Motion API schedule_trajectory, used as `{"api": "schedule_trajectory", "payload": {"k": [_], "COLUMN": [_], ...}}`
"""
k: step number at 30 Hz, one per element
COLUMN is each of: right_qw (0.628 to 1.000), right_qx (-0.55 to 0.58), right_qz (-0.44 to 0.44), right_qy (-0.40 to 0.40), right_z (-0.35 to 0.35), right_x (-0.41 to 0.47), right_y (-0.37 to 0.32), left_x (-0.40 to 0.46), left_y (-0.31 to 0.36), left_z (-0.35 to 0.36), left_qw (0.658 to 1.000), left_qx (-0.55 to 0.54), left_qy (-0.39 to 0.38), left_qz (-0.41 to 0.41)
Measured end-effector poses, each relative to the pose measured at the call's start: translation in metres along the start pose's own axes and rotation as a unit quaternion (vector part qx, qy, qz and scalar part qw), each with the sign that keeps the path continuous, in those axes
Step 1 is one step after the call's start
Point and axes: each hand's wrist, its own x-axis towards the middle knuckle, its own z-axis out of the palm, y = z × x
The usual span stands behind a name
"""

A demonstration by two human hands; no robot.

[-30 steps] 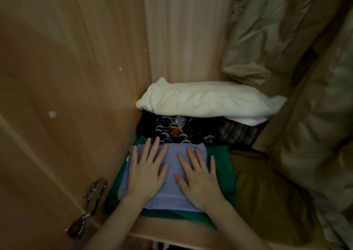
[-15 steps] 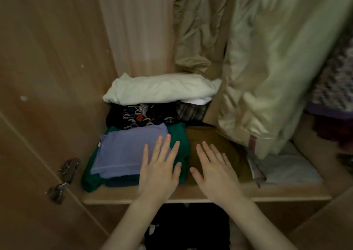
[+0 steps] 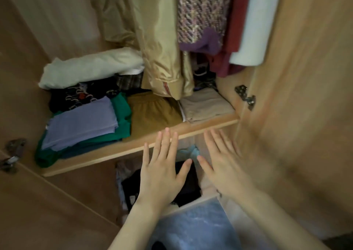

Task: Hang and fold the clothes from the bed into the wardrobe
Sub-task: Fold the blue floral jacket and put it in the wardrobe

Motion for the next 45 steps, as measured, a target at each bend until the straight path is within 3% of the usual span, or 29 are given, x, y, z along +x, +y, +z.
{"api": "schedule_trajectory", "payload": {"k": [11, 18, 27, 34, 40, 45], "right_qw": [0.986, 0.946, 0.856, 0.785, 0.756, 0.756], "right_qx": [-0.058, -0.064, -0.077, -0.078, -0.06, -0.044], "right_qz": [0.152, 0.312, 0.511, 0.611, 0.649, 0.65], "right_qy": [0.025, 0.058, 0.018, 0.067, 0.057, 0.067], "right_z": [-0.048, -0.078, -0.076, -0.096, -0.106, -0.102], "right_x": [-0.14, -0.245, -0.433, -0.564, -0.666, -0.741], "right_y": [0.041, 0.042, 0.041, 0.056, 0.083, 0.124], "left_x": [-0.052, -0.096, -0.21, -0.271, -0.33, -0.397], "left_y": [0.09, 0.149, 0.252, 0.337, 0.429, 0.511], "left_z": [-0.037, -0.042, -0.015, -0.022, -0.015, 0.001], "left_qw": [0.995, 0.972, 0.893, 0.84, 0.799, 0.776], "left_qx": [-0.073, -0.128, -0.206, -0.182, -0.151, -0.14], "left_qy": [-0.008, -0.002, -0.118, -0.138, -0.189, -0.22], "left_qz": [0.064, 0.196, 0.383, 0.492, 0.551, 0.574]}}
